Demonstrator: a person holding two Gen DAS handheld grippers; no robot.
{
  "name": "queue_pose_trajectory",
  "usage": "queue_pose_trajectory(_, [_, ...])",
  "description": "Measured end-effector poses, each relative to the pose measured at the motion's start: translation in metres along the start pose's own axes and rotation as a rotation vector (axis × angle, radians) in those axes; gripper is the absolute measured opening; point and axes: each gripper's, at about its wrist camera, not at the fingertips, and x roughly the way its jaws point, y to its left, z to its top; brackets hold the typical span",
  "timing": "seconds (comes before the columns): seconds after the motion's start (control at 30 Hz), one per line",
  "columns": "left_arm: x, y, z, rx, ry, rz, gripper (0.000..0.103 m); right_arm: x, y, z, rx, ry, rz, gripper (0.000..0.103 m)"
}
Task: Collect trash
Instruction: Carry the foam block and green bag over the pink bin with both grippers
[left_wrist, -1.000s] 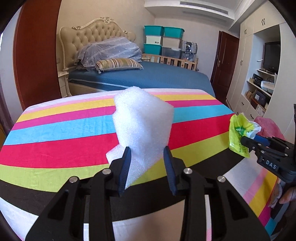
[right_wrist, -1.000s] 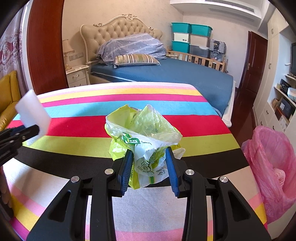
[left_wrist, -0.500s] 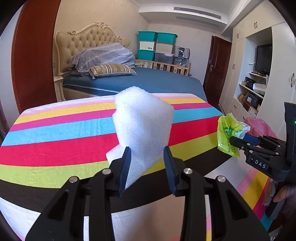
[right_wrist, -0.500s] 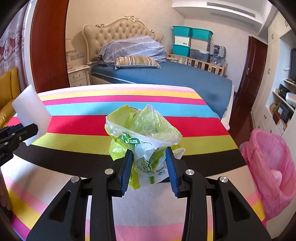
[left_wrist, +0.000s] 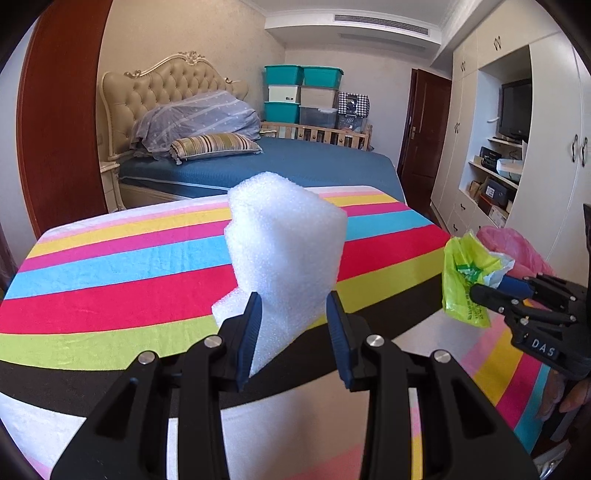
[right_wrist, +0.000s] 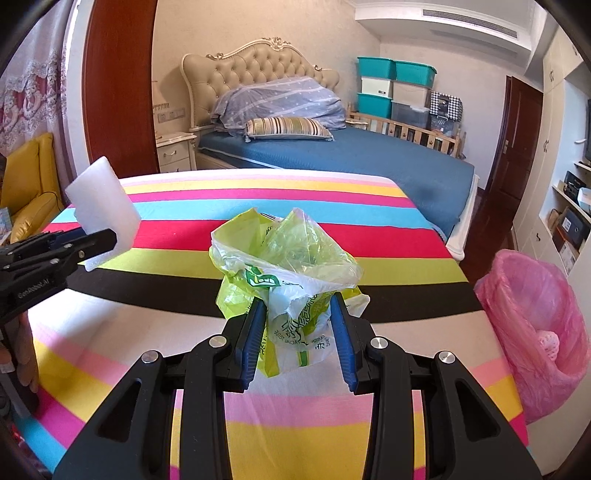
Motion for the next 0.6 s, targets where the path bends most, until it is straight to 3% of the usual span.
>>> queue_pose_trajectory(0.6, [-0.017,-0.062,-0.029,0.114,0.027,-0.032,0.035,-0.023,-0.022,-0.026,0.016,-0.027,0.018,0.035])
